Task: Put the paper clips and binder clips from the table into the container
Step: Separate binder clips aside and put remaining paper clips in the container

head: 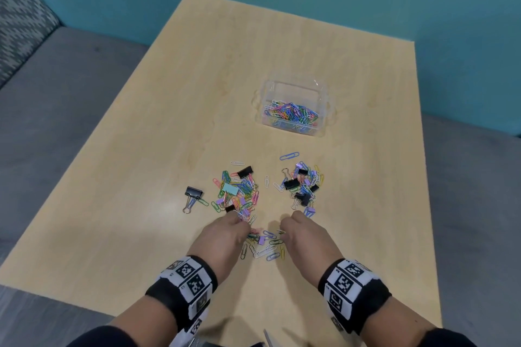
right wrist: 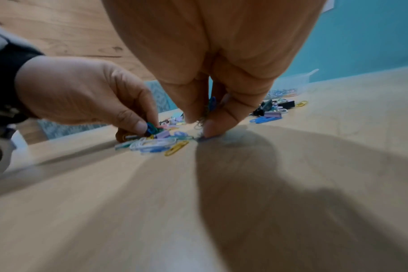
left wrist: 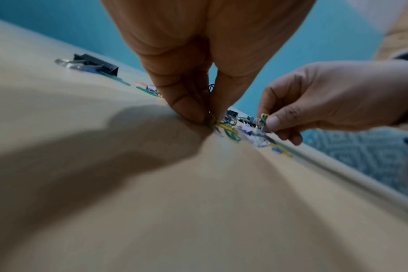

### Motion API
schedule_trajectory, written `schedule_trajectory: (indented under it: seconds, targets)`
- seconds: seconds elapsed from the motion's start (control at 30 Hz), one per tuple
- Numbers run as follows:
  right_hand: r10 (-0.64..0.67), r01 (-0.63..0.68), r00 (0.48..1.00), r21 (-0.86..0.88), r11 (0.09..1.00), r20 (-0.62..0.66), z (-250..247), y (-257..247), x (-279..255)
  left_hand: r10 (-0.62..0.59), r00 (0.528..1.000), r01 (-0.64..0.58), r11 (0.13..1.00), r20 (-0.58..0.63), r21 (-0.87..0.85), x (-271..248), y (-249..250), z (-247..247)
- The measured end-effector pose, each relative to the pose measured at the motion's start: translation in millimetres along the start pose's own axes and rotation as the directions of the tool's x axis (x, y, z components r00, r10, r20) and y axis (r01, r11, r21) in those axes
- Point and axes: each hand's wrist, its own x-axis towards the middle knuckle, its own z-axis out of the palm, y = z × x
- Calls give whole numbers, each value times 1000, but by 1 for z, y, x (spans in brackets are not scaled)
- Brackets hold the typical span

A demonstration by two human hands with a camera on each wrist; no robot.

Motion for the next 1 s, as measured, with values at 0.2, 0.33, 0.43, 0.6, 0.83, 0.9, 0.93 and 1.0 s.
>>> schedule_trajectory:
  seconds: [0.2,0.33,0.43,0.6,0.83,0.9,0.93,1.0]
  targets:
    - [120,-159,980,272,949,157,-21,8,2,-200,980,177,880,-7,-441,-1,-1,-11]
    - [175,-322,933,506,800,315,-41,15,6,-323,928,349,584,184,-733,1,2,-32]
    - [173,-391,908,628,673,381,-67,20,22,-287,933,331,445,217,-832,20,12,-64]
    - [243,-252,963,705,663,115,-130,40,86,-223,974,164,570,40,-805,107,25,-115]
    - [388,-267,914,546,794,-116,-165,61,178,-246,959,99,754,-139,-649,228,38,-136]
    - [389,-287,915,509,812,-105,-166,57,184,-243,960,101,762,-138,-639,236,38,-134]
    - [391,-305,915,468,829,-97,-165,57,184,-234,962,98,772,-137,-628,236,37,-132]
    - [375,-320,919,325,890,-124,-162,55,171,-214,964,87,813,-156,-576,226,30,-128]
